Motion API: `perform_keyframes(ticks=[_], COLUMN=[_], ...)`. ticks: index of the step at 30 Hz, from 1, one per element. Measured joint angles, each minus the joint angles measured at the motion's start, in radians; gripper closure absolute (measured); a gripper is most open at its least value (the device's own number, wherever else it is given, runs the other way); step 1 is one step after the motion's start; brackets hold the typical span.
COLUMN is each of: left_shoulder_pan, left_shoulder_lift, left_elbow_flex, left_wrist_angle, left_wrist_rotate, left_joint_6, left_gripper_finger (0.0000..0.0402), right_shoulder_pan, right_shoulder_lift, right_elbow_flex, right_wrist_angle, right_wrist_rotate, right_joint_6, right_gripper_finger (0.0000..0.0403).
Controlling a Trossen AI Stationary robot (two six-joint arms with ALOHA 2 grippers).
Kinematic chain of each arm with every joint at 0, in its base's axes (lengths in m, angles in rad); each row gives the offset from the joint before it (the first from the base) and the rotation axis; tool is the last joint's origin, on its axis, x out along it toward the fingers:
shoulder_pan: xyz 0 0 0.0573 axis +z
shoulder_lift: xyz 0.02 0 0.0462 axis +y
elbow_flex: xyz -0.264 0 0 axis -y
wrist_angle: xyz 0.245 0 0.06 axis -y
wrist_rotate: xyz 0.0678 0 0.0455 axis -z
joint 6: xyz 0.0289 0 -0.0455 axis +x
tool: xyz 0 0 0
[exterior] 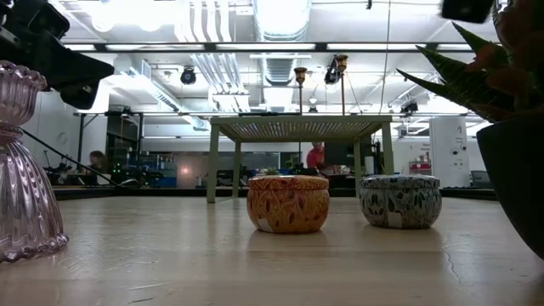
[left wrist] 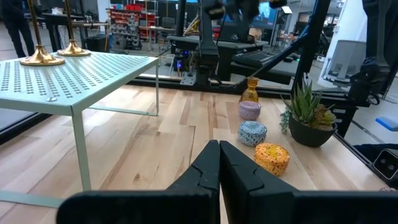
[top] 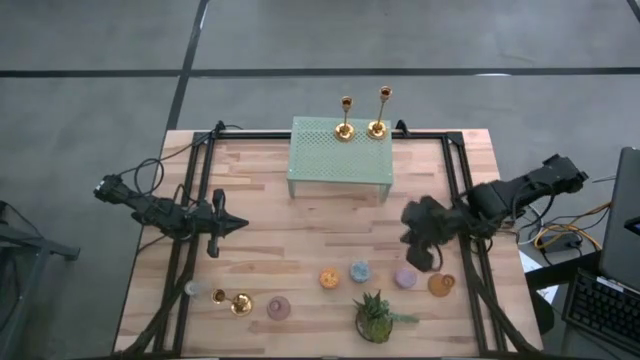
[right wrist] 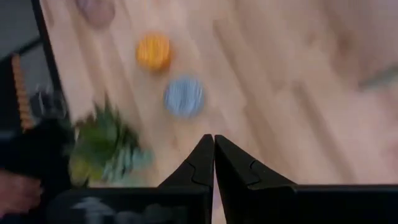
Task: Pick & Place candle stick holders
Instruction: Put the brown candle holder on the shelf
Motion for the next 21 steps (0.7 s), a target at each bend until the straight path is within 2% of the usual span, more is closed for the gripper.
perform_keyframes(ticks=[6,16,21], left_shoulder_pan=[0.0,0.0,0.0], left_shoulder_lift=[0.0,0.0,0.0], left_elbow_flex=[0.0,0.0,0.0], left_wrist_angle=[0.0,0.0,0.0], left_wrist_rotate=[0.0,0.0,0.0], left_joint_6=[0.0,0.0,0.0], left_gripper_finger=[0.0396,0.0396,0.0396], right_shoulder_pan=[0.127,0.275,0.318], right_shoulder_lift=[0.025,0.031,0.03], right_elbow_flex=[0.0,-0.001,-0.041], right_wrist_angle=[-0.19,-0.329,-0.346], right_wrist_rotate=[-0.067,-0.173,-0.214], right_joint_6=[0.268,0.576,0.686], right_gripper_finger=[0.036,0.0237,0.0195])
